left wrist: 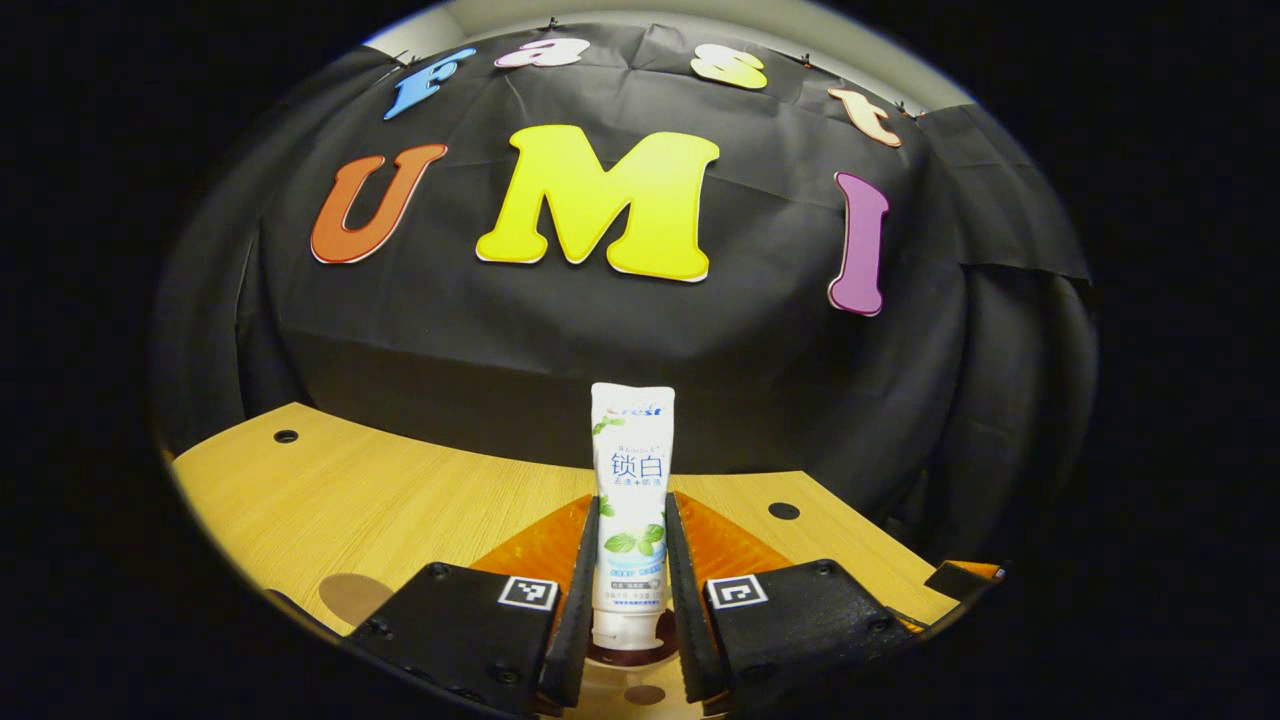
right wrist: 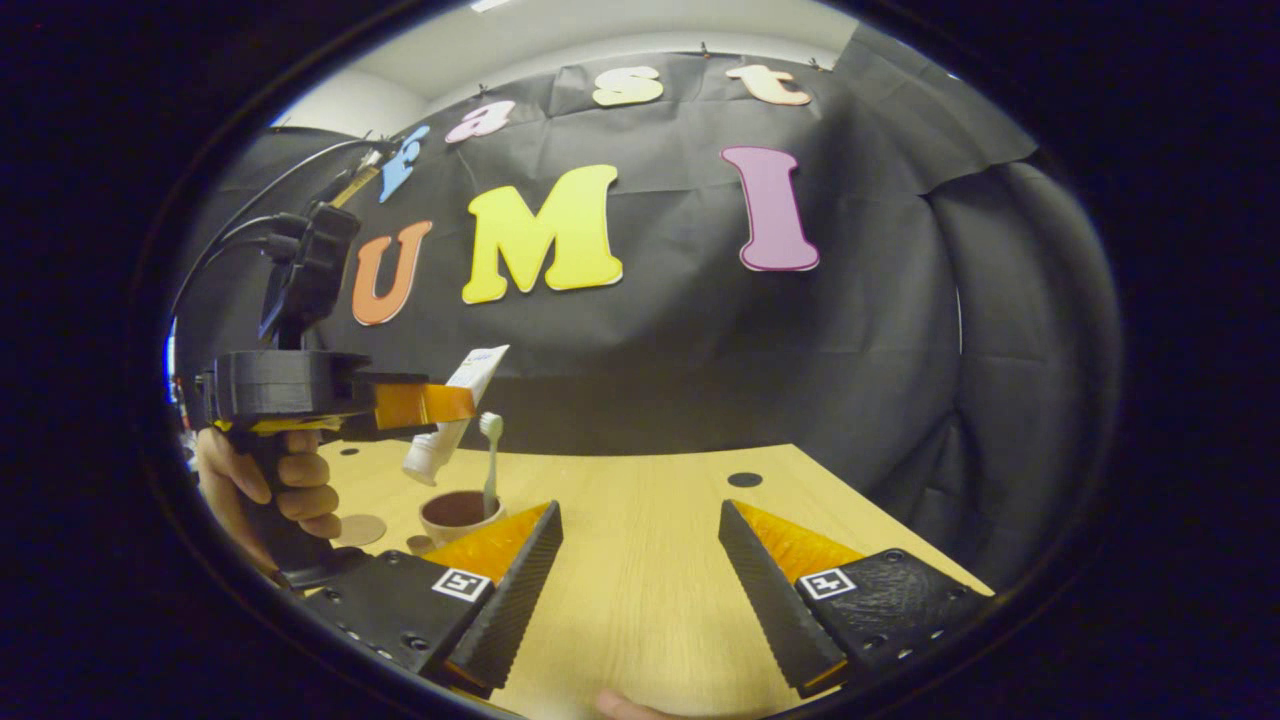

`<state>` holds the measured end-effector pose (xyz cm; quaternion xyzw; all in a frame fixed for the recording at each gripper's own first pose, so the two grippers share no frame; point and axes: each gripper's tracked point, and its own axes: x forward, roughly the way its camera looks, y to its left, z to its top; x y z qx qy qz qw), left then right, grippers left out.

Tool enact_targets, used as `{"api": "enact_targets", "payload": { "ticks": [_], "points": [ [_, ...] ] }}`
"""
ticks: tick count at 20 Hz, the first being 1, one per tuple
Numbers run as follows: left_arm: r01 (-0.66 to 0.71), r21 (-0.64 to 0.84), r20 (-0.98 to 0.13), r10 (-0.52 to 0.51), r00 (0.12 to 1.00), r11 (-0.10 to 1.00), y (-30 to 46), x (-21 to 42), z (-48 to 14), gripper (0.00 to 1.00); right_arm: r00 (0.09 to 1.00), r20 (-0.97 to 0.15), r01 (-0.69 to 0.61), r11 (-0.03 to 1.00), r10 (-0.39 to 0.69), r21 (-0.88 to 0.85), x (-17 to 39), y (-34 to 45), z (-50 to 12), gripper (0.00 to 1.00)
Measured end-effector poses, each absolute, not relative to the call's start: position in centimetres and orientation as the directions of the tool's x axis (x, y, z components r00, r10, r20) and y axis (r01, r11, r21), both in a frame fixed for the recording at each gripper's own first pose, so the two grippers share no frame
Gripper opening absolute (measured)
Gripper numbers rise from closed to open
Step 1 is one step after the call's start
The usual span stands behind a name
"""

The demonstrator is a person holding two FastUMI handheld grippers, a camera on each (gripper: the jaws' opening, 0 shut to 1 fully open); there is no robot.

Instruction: Put the toothbrush and toothpaste on the desktop into the cup, then pick up the cup and place it on the coaster on the desktop.

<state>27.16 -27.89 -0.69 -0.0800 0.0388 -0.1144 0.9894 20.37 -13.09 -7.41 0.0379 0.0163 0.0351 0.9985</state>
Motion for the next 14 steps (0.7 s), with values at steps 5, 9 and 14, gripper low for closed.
{"api": "enact_targets", "payload": {
  "ticks": [5, 9, 14],
  "points": [
    [0.212, -0.149, -0.042, -0.22, 0.975, 0.966, -27.4, 26.9, -0.5, 0.43, 0.996, -0.031, -0.081, 0.994, 0.083, 0.068, 20.2, -12.7, -7.5, 0.96],
    [0.232, -0.142, -0.008, -0.236, 0.972, 0.962, -27.8, 26.3, 0.3, 0.51, 0.996, -0.031, -0.082, 0.994, 0.084, 0.075, 20.2, -12.7, -7.4, 0.96],
    [0.227, -0.119, -0.03, -0.232, 0.972, 0.967, -27.7, 25.5, -0.2, 0.51, 0.997, -0.011, -0.075, 0.996, 0.076, 0.057, 19.9, -12.8, -7.0, 0.96]
  ]
}}
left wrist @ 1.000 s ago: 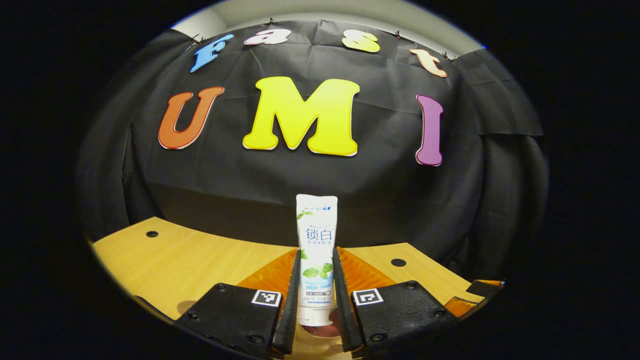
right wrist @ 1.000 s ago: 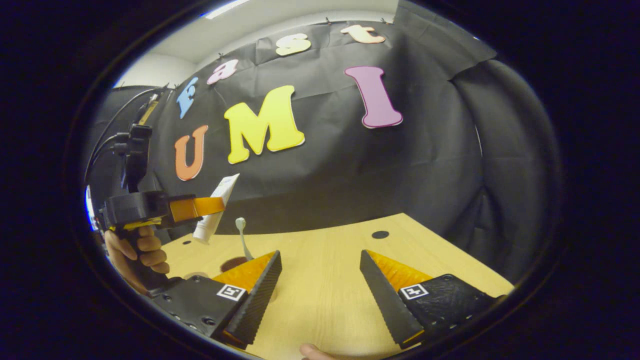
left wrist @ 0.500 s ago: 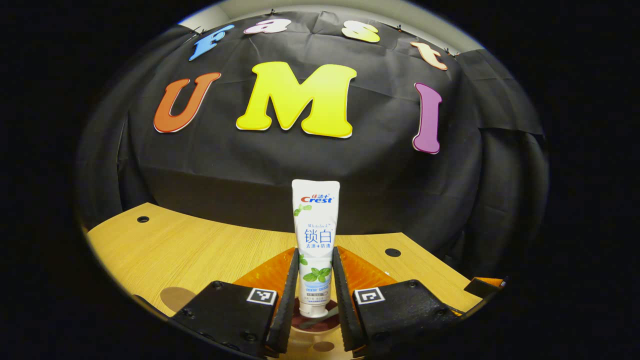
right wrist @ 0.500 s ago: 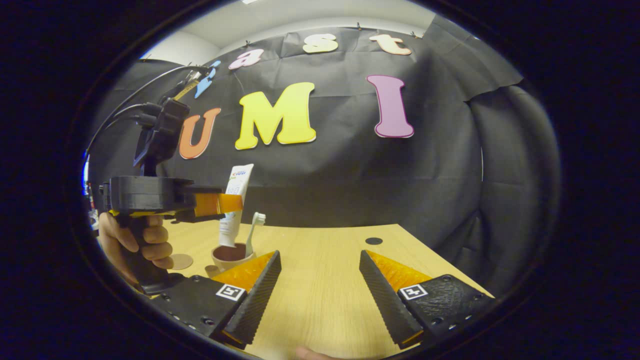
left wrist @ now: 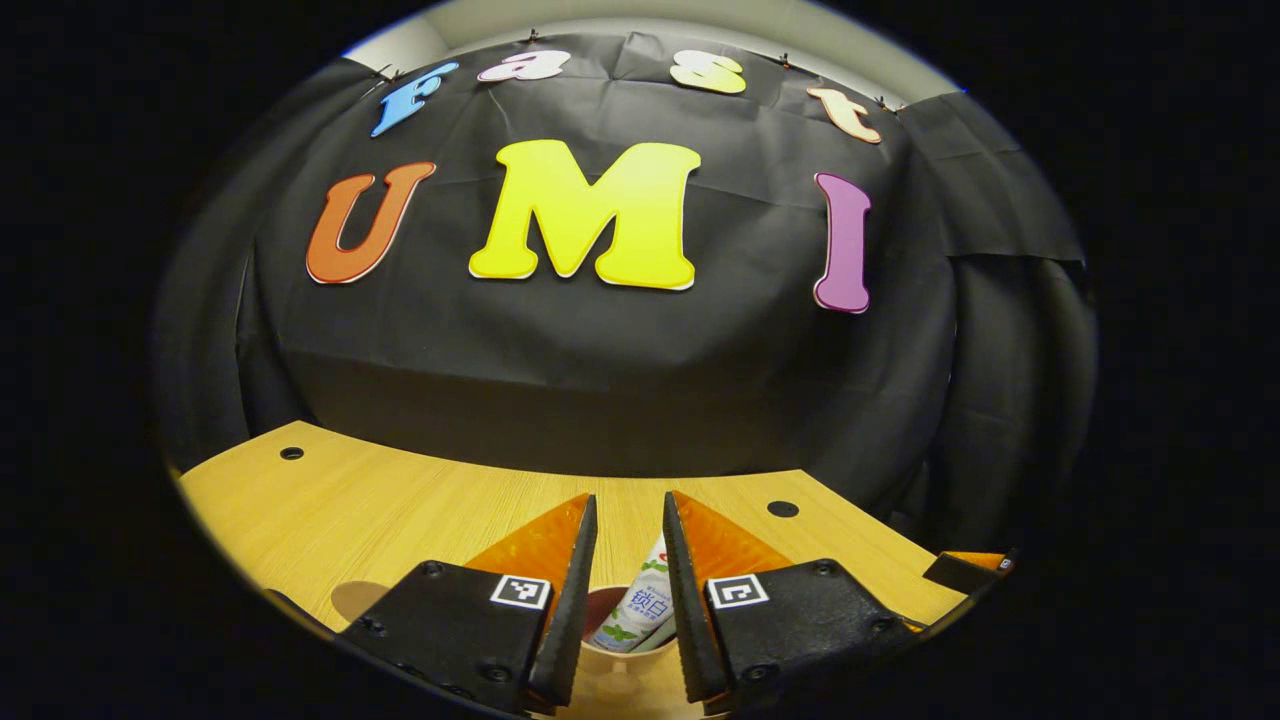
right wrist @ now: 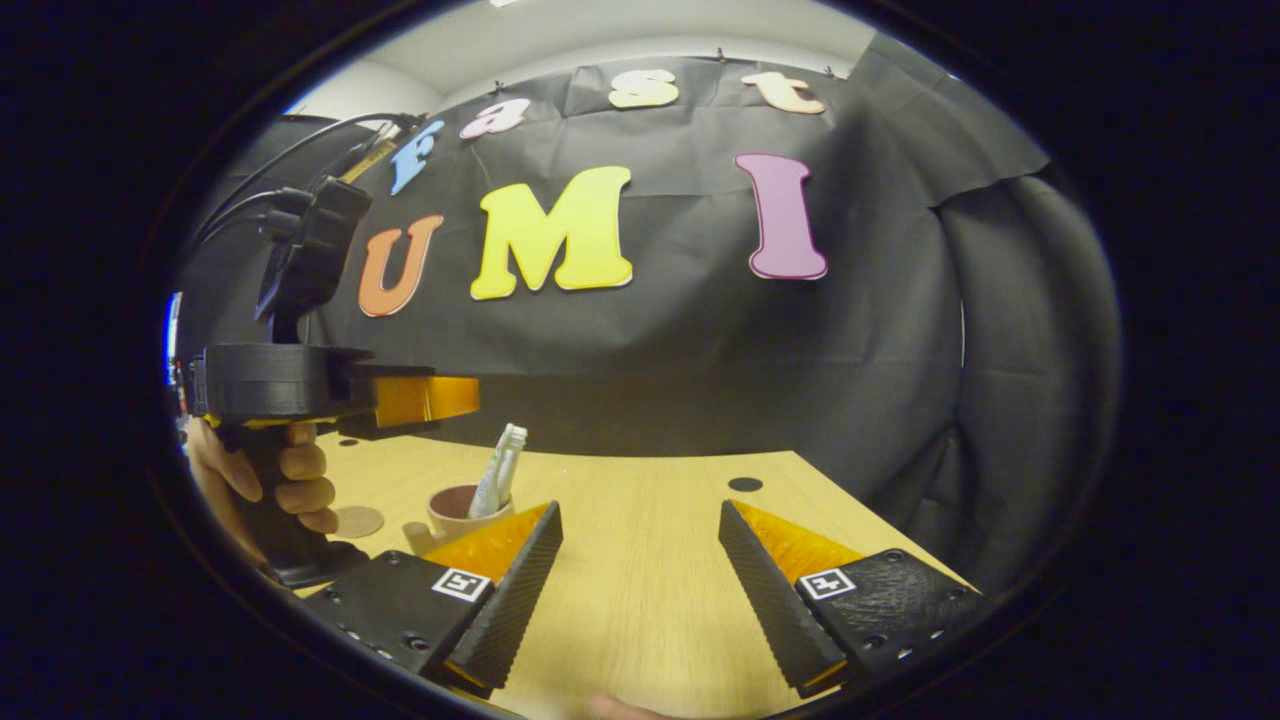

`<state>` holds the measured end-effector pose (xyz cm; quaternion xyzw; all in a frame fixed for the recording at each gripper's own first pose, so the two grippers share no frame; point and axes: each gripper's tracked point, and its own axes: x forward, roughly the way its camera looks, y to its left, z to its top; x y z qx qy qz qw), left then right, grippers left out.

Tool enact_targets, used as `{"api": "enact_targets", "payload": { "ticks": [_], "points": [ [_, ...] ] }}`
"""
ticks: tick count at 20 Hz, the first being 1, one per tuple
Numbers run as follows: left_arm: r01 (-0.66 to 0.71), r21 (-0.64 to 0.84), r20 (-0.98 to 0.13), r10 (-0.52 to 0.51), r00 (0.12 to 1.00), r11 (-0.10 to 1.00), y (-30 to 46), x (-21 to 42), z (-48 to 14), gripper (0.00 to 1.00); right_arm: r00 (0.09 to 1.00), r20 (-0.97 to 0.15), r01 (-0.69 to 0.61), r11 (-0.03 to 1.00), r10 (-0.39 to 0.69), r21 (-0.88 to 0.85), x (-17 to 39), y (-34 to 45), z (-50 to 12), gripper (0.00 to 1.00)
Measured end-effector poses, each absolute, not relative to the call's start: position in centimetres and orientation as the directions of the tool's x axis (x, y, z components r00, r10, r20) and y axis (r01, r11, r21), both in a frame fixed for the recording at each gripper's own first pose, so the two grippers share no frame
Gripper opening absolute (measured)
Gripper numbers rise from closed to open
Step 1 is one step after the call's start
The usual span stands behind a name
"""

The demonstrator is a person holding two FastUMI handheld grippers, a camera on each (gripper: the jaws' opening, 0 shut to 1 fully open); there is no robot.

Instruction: Put the toothbrush and toothpaste on the desktop into the cup, then pick up the cup and place it on the coaster on the desktop.

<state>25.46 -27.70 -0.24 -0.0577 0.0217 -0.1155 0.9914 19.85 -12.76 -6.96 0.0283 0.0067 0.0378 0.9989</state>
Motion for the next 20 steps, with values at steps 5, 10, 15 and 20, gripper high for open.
{"api": "enact_targets", "payload": {
  "ticks": [5, 10, 15, 20],
  "points": [
    [0.214, -0.123, -0.053, -0.221, 0.974, 0.969, -26.3, 23.6, -1.3, 0.6, 0.995, 0.007, -0.098, 0.991, 0.098, 0.096, 19.2, -11.7, -6.0, 0.96],
    [0.146, -0.118, -0.084, -0.157, 0.984, 0.982, -22.0, 20.6, -2.1, 0.86, 0.995, 0.042, -0.09, 0.994, 0.087, 0.069, 16.8, -9.7, -4.4, 0.96],
    [0.081, -0.084, -0.015, -0.082, 0.997, 0.993, -16.8, 16.4, -0.4, 0.91, 0.991, 0.059, -0.121, 0.99, 0.117, 0.068, 12.4, -6.4, -2.3, 0.96],
    [0.06, -0.049, 0.036, -0.059, 0.998, 0.997, -13.1, 11.9, 0.9, 0.96, 0.987, 0.117, -0.114, 0.992, 0.107, 0.051, 7.1, -4.4, 0.5, 0.96]
  ]
}}
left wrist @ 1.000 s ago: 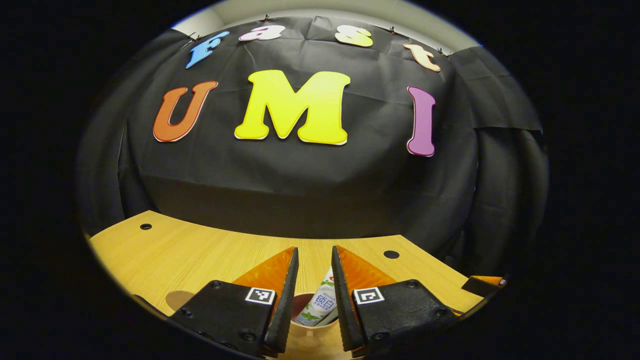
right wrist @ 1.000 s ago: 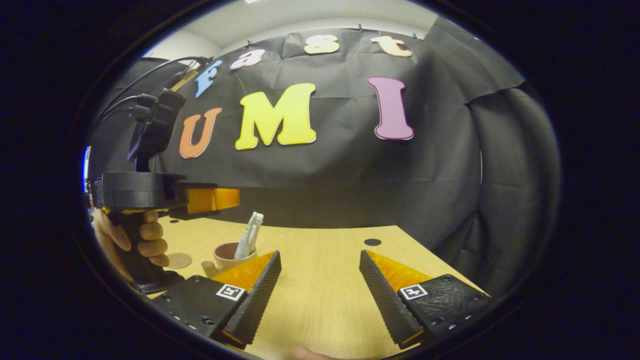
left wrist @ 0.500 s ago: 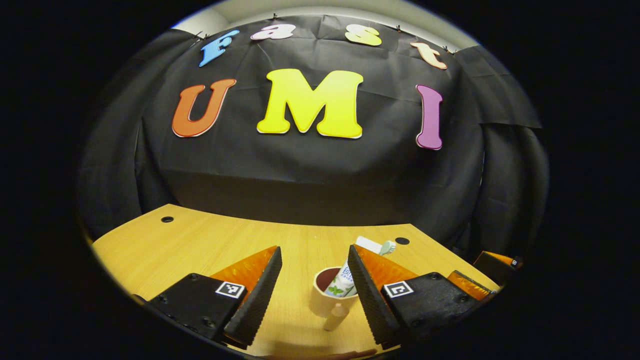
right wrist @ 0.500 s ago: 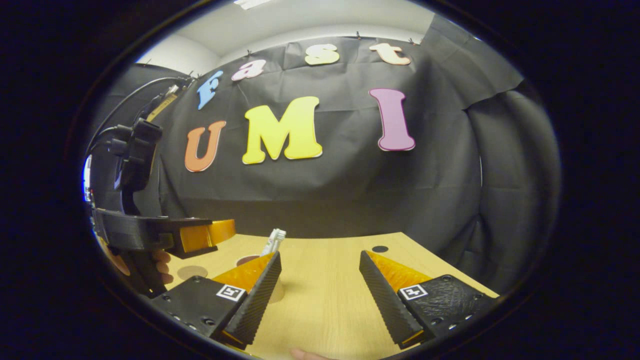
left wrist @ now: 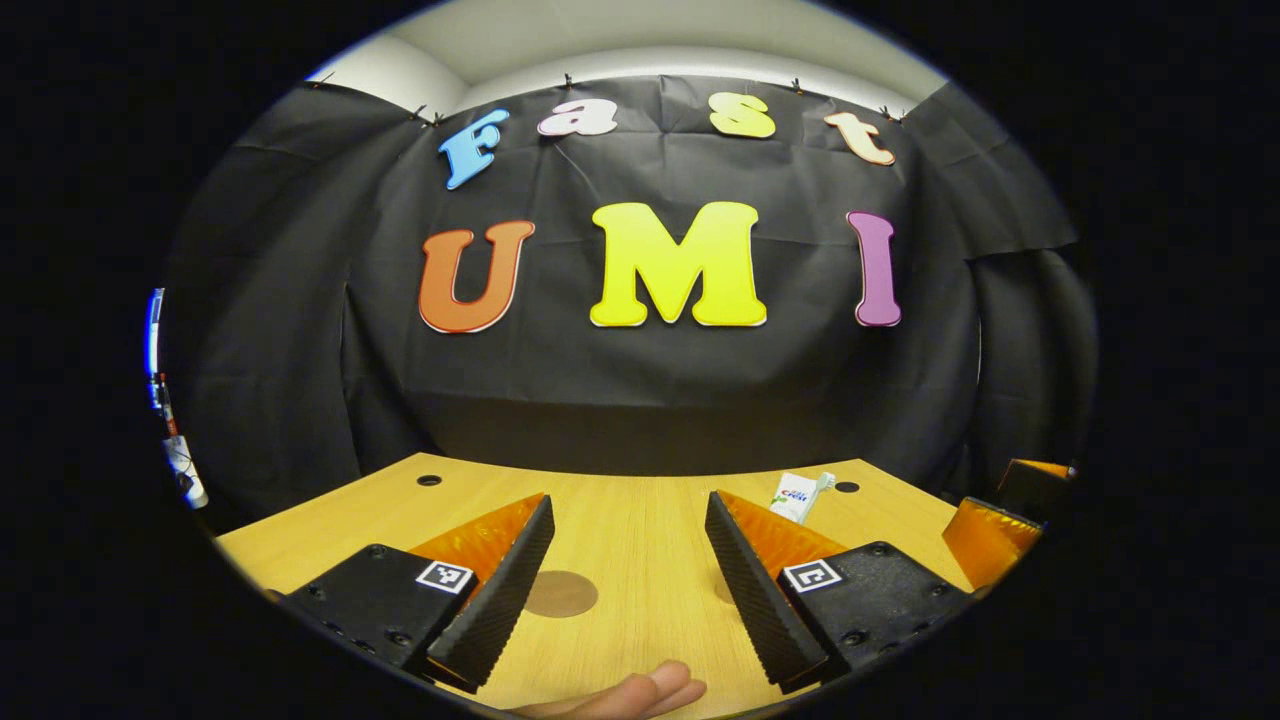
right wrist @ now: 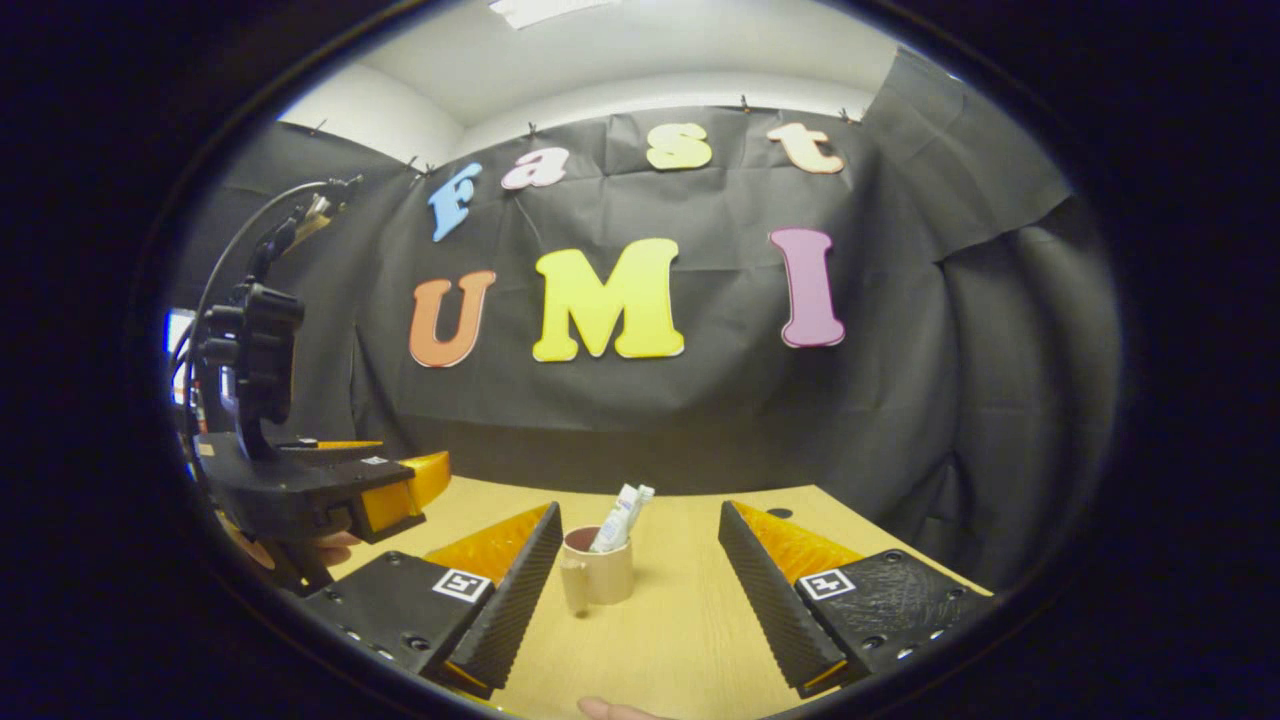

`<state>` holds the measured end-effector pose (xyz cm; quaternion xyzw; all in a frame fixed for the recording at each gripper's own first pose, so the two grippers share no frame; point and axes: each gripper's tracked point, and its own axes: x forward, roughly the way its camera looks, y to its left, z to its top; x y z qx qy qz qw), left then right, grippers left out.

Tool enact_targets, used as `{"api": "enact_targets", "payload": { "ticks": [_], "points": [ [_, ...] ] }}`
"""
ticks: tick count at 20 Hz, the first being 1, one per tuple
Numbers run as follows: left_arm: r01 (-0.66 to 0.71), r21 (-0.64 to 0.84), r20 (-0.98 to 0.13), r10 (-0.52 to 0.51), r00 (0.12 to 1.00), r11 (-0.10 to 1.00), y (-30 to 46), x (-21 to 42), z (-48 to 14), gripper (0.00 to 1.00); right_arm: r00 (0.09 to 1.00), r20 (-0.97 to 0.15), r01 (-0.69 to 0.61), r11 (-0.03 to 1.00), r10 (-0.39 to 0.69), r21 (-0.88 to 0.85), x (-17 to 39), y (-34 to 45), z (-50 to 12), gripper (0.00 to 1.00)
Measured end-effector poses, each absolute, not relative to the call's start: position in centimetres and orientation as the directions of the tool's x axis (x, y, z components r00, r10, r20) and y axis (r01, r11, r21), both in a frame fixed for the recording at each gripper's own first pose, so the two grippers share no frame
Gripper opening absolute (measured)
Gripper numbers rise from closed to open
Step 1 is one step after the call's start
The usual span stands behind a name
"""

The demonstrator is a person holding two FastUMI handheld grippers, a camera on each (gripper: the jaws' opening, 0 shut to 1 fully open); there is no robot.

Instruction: Put the toothbrush and toothpaste on the desktop into the cup, then pick up the cup and place it on the coaster on the desktop.

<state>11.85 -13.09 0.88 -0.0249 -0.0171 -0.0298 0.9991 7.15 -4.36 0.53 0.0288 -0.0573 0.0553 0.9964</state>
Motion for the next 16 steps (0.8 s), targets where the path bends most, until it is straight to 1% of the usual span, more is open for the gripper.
{"api": "enact_targets", "payload": {
  "ticks": [3, 4, 5, 6, 7, 9, 10, 16],
  "points": [
    [0.085, -0.063, 0.032, -0.083, 0.996, 0.994, -12.1, 9.0, 0.8, 0.96, 0.987, 0.137, -0.09, 0.996, 0.086, 0.027, 4.5, -3.4, 1.2, 0.96],
    [0.084, -0.063, 0.033, -0.082, 0.996, 0.994, -11.6, 8.1, 1.0, 1.0, 0.987, 0.139, -0.088, 0.996, 0.083, 0.027, 3.6, -2.9, 1.1, 0.96],
    [0.084, -0.063, 0.035, -0.082, 0.996, 0.994, -11.3, 7.2, 0.9, 0.97, 0.988, 0.135, -0.078, 0.997, 0.073, 0.029, 3.0, -2.5, 1.1, 0.96],
    [0.087, -0.063, 0.036, -0.085, 0.996, 0.994, -10.9, 6.3, 0.9, 0.96, 0.989, 0.132, -0.069, 0.997, 0.064, 0.031, 2.3, -2.3, 1.0, 0.95],
    [0.089, -0.064, 0.041, -0.087, 0.995, 0.994, -10.6, 5.5, 1.0, 0.97, 0.99, 0.13, -0.062, 0.997, 0.058, 0.033, 1.7, -2.0, 1.0, 0.94],
    [0.088, -0.051, 0.046, -0.085, 0.995, 0.995, -9.8, 3.8, 1.0, 0.97, 0.991, 0.129, -0.052, 0.998, 0.047, 0.037, 0.8, -1.5, 1.1, 0.94],
    [0.084, -0.042, 0.048, -0.082, 0.995, 0.996, -9.3, 3.1, 1.0, 0.97, 0.991, 0.128, -0.046, 0.998, 0.041, 0.037, 0.4, -1.3, 1.2, 0.96],
    [0.086, -0.027, 0.086, -0.084, 0.993, 0.996, -7.5, -0.4, 2.1, 0.96, 0.989, 0.146, -0.024, 0.998, 0.017, 0.049, -0.9, -0.9, 2.5, 0.96]
  ]
}}
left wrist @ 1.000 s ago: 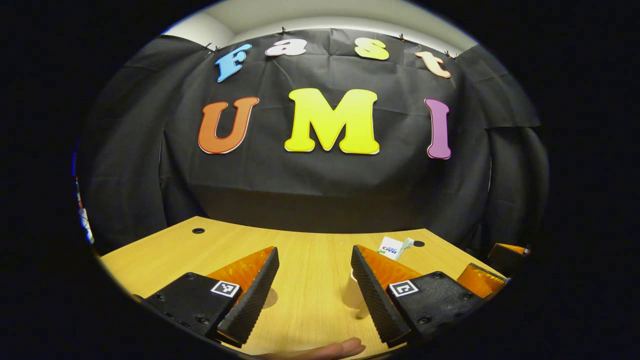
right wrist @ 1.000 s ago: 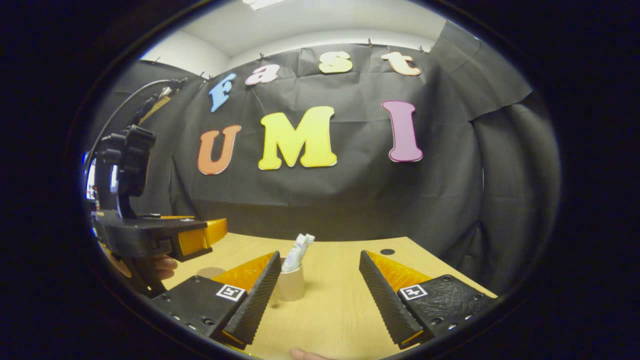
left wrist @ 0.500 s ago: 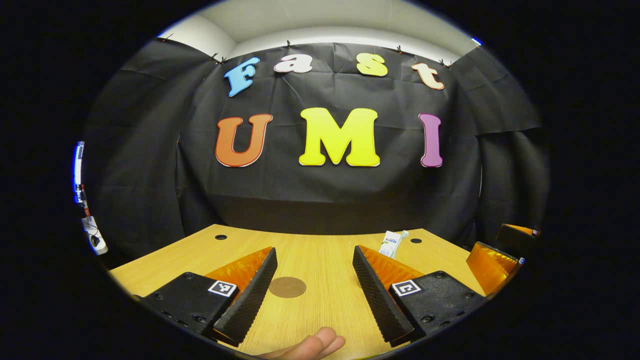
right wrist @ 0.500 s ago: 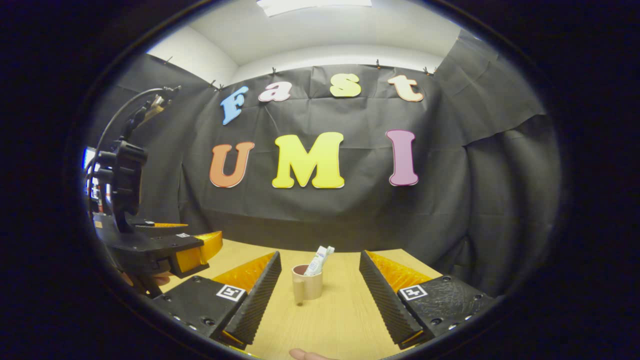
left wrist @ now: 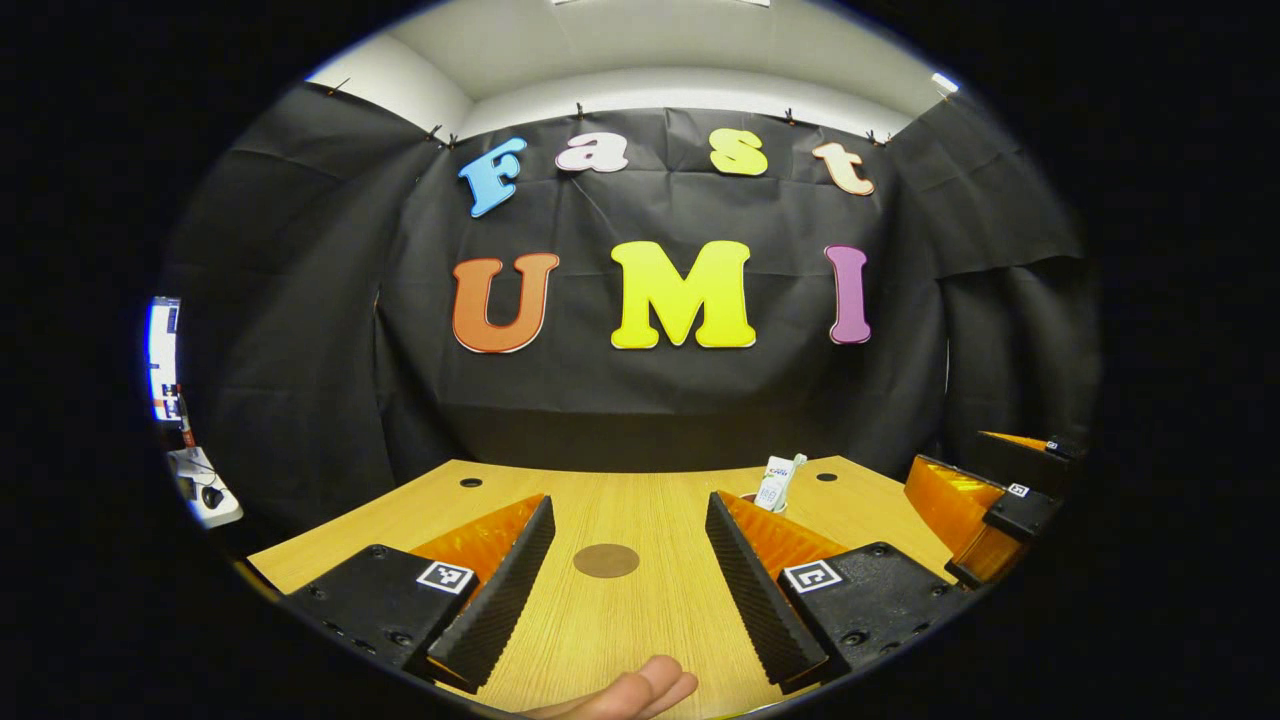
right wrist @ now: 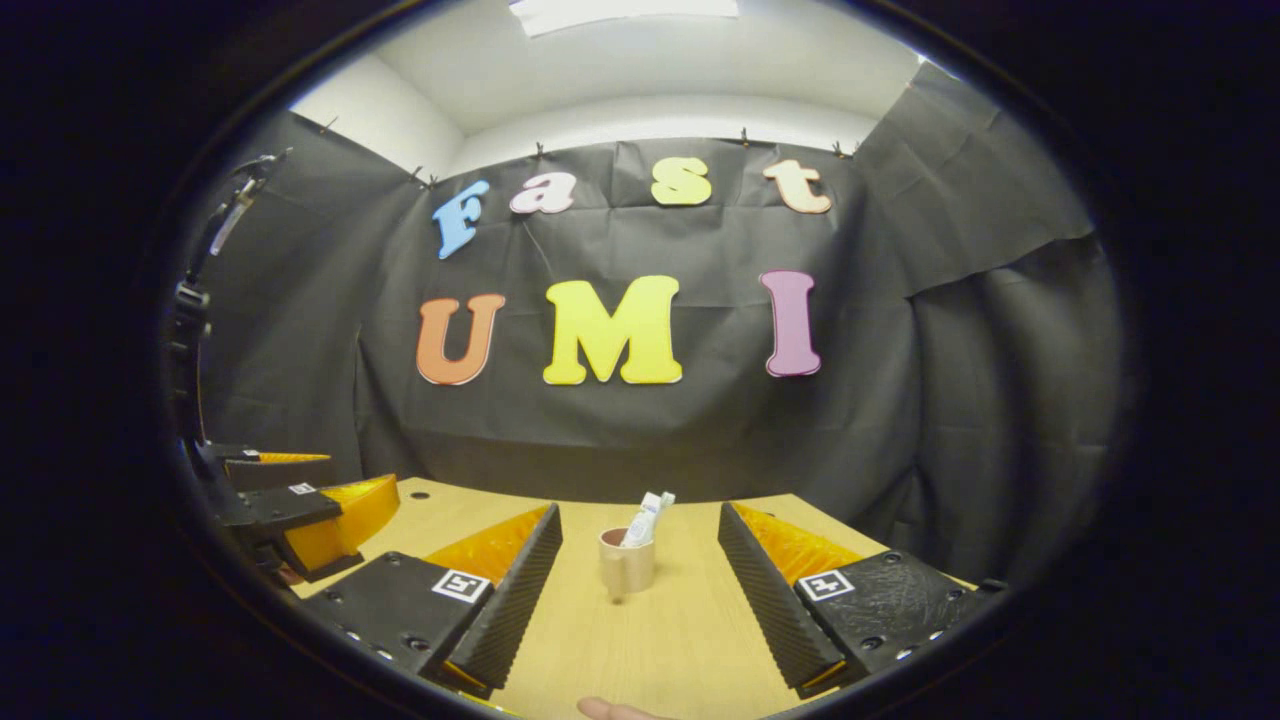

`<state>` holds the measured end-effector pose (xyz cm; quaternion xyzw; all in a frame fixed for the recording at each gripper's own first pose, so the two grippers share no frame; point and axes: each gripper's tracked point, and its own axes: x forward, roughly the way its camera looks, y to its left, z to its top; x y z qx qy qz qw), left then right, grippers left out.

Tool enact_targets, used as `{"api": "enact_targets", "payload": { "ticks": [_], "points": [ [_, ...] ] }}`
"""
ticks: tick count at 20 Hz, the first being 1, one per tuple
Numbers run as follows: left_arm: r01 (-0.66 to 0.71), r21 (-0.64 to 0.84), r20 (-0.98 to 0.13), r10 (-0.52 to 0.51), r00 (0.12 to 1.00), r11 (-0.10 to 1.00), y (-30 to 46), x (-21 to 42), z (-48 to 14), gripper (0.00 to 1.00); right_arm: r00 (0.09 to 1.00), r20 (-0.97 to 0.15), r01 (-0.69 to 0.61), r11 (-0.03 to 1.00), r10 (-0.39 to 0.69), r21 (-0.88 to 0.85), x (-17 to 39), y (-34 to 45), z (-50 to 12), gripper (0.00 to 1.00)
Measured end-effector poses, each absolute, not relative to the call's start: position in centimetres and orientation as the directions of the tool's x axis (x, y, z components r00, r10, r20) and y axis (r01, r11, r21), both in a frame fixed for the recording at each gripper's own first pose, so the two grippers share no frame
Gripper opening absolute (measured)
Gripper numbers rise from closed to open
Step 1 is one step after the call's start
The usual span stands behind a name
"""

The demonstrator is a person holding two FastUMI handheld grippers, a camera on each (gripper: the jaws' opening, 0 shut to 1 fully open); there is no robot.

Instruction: Put the toothbrush and toothpaste on the desktop into the cup, then pick up the cup and place it on the coaster on the desktop.

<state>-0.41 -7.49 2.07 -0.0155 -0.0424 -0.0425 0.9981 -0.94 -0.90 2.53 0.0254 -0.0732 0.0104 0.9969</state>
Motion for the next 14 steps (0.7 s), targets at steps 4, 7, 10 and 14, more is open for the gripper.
{"api": "enact_targets", "payload": {
  "ticks": [4, 7, 10, 14],
  "points": [
    [0.067, -0.004, 0.076, -0.066, 0.995, 0.998, -6.7, 0.1, 1.0, 0.96, 0.997, 0.079, -0.018, 0.999, 0.015, 0.037, 1.9, -0.1, 0.1, 0.96],
    [0.047, -0.023, 0.085, -0.045, 0.995, 0.999, -6.3, 0.5, 0.6, 0.97, 1.0, -0.005, -0.025, 1.0, 0.025, 0.02, 5.4, 0.3, -1.7, 0.96],
    [0.043, -0.018, 0.098, -0.041, 0.994, 0.999, -6.1, 0.7, 0.6, 0.96, 0.994, -0.102, -0.047, 0.999, 0.047, 0.001, 9.2, 1.0, -3.2, 0.96],
    [0.035, -0.011, 0.095, -0.034, 0.995, 0.999, -5.8, 1.4, -0.4, 0.96, 0.967, -0.247, -0.074, 0.997, 0.064, -0.029, 14.0, 1.4, -5.3, 0.96]
  ]
}}
